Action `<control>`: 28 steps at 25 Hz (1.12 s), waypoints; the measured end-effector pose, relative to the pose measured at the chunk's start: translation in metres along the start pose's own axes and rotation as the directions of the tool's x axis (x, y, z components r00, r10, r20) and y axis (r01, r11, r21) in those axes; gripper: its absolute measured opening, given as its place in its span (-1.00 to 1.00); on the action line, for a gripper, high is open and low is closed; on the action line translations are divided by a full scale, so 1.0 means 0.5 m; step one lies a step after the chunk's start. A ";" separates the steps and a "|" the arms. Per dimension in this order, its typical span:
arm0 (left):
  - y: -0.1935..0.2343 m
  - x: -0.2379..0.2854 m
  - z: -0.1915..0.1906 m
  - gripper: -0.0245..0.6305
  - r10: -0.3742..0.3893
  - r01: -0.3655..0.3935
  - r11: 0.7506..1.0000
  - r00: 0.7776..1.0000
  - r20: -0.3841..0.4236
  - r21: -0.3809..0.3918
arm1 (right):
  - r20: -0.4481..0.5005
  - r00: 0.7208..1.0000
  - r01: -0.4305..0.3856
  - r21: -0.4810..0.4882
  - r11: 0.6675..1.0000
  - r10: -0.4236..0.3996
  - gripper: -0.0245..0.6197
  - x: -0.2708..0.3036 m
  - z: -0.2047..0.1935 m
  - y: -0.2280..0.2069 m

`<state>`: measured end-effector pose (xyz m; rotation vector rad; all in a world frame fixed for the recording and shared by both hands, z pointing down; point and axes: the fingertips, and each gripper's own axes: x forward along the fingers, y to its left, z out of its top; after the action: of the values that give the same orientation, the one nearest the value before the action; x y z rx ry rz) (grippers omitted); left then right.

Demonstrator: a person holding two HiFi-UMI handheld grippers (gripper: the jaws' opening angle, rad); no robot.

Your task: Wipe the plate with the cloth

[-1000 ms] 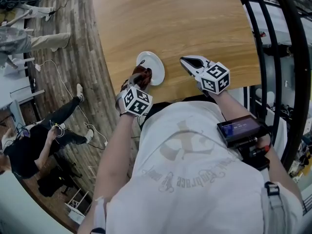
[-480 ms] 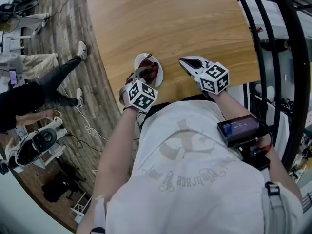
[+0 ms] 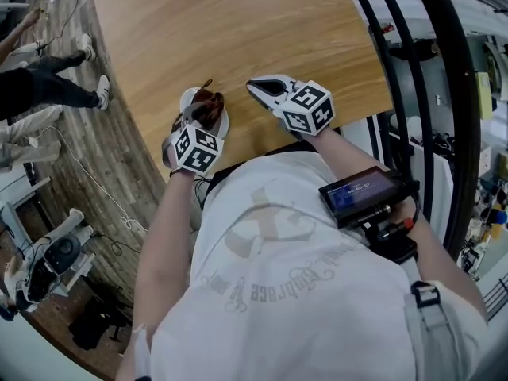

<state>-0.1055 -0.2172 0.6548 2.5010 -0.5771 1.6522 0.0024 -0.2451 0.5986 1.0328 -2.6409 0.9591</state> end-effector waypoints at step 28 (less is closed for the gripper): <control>0.037 -0.015 -0.033 -0.41 0.067 -0.066 0.998 0.997 -0.028 0.008 | -0.018 1.000 -0.015 -0.009 1.000 0.015 -0.89 0.001 -0.011 0.006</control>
<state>-0.1291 -0.2279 0.6524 2.4853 -0.6597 1.7116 -0.0005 -0.2403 0.6016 0.9987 -2.6400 0.9534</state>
